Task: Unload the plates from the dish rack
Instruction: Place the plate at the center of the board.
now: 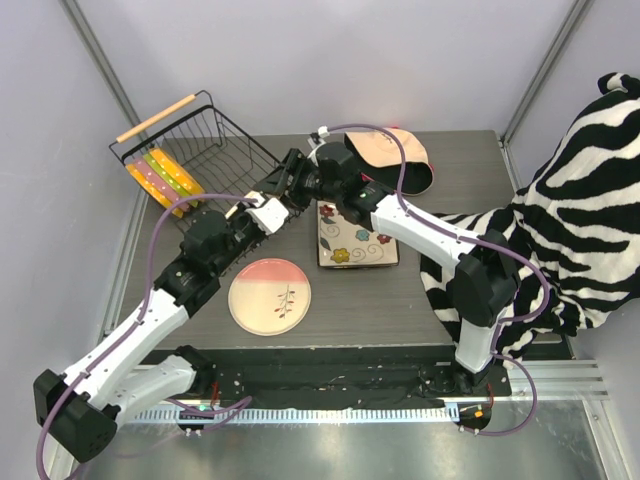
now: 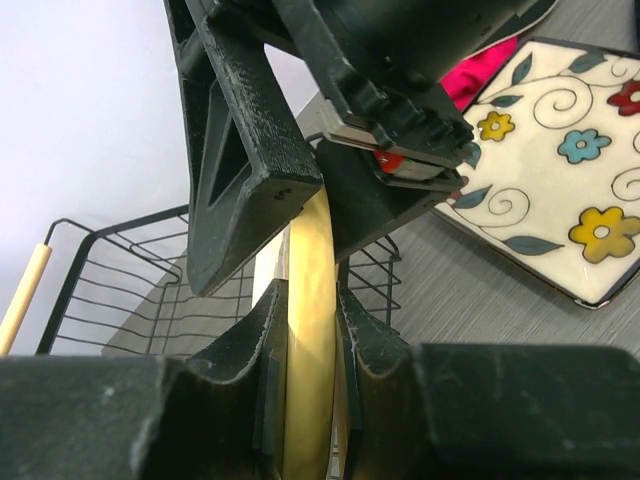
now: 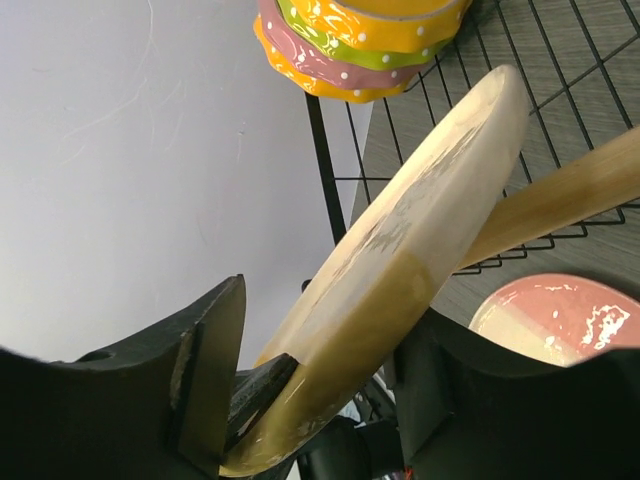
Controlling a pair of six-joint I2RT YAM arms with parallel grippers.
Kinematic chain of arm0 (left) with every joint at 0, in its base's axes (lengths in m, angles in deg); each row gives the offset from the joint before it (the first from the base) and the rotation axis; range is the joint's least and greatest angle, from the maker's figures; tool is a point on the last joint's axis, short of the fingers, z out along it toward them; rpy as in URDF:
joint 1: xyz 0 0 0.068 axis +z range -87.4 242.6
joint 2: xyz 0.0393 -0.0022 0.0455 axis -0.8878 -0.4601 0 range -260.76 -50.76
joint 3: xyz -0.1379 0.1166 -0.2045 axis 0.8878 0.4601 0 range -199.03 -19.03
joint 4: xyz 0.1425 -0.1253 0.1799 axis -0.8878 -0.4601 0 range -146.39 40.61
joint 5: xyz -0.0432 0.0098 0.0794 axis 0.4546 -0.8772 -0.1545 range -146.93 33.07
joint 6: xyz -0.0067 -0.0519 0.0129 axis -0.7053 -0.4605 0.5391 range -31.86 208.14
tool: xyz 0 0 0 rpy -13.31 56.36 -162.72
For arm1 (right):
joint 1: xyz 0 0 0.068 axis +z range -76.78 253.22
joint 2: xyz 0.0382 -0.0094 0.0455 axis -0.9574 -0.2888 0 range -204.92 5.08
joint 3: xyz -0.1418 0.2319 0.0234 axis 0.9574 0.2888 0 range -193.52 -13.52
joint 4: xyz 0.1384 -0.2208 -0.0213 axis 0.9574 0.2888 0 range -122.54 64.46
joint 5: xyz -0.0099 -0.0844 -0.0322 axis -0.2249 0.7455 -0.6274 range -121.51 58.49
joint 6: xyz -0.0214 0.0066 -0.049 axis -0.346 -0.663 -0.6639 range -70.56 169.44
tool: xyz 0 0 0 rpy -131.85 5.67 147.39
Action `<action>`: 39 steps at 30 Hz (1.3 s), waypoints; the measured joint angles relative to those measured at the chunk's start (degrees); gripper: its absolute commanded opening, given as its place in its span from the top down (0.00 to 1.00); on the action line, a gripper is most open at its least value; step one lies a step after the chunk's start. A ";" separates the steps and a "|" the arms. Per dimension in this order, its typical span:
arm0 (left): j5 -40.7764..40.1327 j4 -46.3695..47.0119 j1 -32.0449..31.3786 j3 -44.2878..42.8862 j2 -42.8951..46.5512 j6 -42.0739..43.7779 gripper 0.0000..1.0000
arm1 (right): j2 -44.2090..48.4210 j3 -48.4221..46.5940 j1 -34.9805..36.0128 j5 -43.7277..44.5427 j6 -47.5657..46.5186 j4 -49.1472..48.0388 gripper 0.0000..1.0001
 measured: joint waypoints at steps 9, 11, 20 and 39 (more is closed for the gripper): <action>-0.07 0.57 -1.66 1.68 -0.50 3.17 0.91 | 0.00 -0.39 -0.92 -0.76 5.09 4.35 0.74; -0.31 0.98 -2.29 1.95 -1.07 3.87 0.87 | 0.00 -0.31 -1.36 -1.07 7.08 5.05 0.81; -0.90 1.44 -3.87 2.27 -3.82 3.61 0.58 | 0.15 5.14 -3.98 -5.27 12.68 1.68 0.99; 6.82 -3.41 -5.31 -11.47 -5.46 -12.85 0.00 | 1.31 12.48 -5.86 -8.79 0.39 -15.10 0.99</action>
